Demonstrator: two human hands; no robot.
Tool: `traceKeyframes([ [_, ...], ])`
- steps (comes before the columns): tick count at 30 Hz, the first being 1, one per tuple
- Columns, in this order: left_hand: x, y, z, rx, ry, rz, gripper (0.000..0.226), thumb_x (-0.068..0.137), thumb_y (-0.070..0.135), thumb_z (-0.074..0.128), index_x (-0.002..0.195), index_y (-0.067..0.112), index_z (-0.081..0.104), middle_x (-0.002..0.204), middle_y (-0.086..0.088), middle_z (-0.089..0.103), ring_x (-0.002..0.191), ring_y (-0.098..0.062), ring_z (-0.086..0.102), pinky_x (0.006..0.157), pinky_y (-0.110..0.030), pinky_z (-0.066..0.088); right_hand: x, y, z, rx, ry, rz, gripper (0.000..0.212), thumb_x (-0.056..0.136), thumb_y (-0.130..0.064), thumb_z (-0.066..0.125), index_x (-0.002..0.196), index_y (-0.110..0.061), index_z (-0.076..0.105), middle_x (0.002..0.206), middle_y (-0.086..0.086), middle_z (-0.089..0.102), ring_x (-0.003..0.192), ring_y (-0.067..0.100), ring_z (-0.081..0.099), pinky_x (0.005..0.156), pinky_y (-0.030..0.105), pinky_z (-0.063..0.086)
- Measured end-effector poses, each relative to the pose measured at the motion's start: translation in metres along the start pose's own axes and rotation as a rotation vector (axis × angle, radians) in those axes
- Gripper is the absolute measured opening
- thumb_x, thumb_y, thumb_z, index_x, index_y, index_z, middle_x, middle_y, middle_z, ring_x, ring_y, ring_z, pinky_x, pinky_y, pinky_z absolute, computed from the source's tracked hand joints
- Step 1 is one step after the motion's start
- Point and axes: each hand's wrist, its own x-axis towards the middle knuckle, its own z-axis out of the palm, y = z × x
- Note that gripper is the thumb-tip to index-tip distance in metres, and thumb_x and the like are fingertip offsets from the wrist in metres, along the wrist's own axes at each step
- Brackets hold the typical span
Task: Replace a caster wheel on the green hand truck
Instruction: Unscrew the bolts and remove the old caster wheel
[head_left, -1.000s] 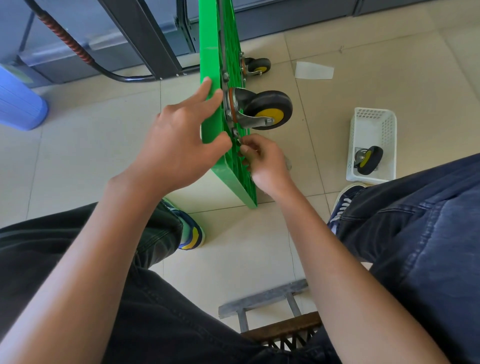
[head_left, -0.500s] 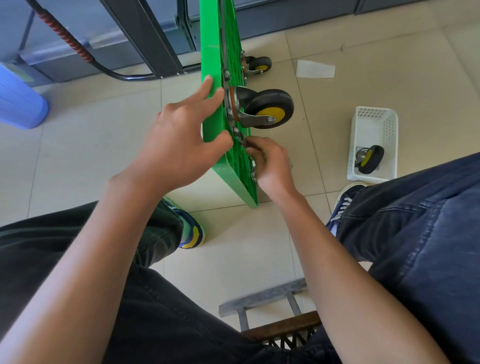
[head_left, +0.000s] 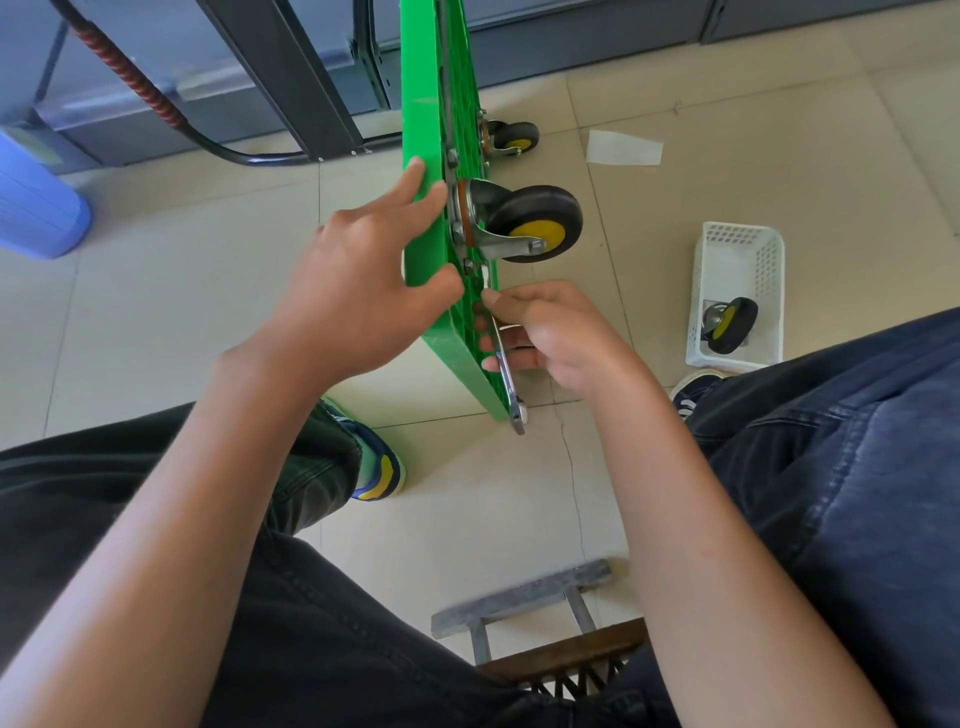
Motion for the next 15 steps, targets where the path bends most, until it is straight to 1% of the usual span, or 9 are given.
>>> traceKeyframes([
  [2,0.0,0.0,0.0,0.009,0.004,0.0,0.064,0.09,0.035,0.057,0.152,0.021,0.044,0.163,0.002,0.03,0.119,-0.032,0.06,0.1,-0.048,0.052,-0.002,-0.004,0.001,0.029,-0.003,0.006,0.02,0.1,-0.013,0.064,0.103,0.006,0.069,0.092,0.019,0.07,0.069,0.024,0.068,0.054,0.033,0.061],
  [5,0.0,0.001,-0.001,0.01,-0.001,-0.005,0.07,0.085,0.041,0.051,0.152,0.022,0.045,0.163,0.002,0.031,0.122,-0.032,0.059,0.099,-0.049,0.052,-0.001,-0.005,0.002,0.041,0.002,0.007,0.018,0.1,-0.013,0.065,0.098,0.004,0.069,0.091,0.019,0.07,0.068,0.024,0.069,0.055,0.034,0.061],
  [9,-0.001,0.001,-0.001,0.012,0.01,-0.004,0.069,0.085,0.04,0.052,0.151,0.021,0.046,0.162,0.001,0.032,0.118,-0.034,0.061,0.098,-0.049,0.052,0.005,-0.006,0.007,-0.011,0.011,-0.012,0.019,0.101,-0.013,0.063,0.098,0.005,0.07,0.089,0.019,0.07,0.065,0.024,0.07,0.055,0.035,0.06],
  [13,0.0,0.002,-0.001,0.007,0.015,-0.016,0.069,0.085,0.039,0.054,0.151,0.022,0.046,0.162,0.003,0.032,0.116,-0.034,0.062,0.099,-0.047,0.051,0.009,-0.009,0.009,-0.085,0.038,-0.042,0.02,0.102,-0.013,0.063,0.101,0.005,0.07,0.08,0.014,0.068,0.06,0.022,0.069,0.055,0.035,0.06],
  [15,0.0,0.001,0.0,0.005,0.017,-0.011,0.067,0.087,0.036,0.056,0.151,0.021,0.046,0.162,0.003,0.032,0.116,-0.033,0.062,0.1,-0.046,0.051,0.008,-0.008,0.01,-0.085,0.036,-0.051,0.02,0.102,-0.014,0.063,0.1,0.005,0.07,0.081,0.015,0.069,0.062,0.022,0.07,0.055,0.035,0.06],
])
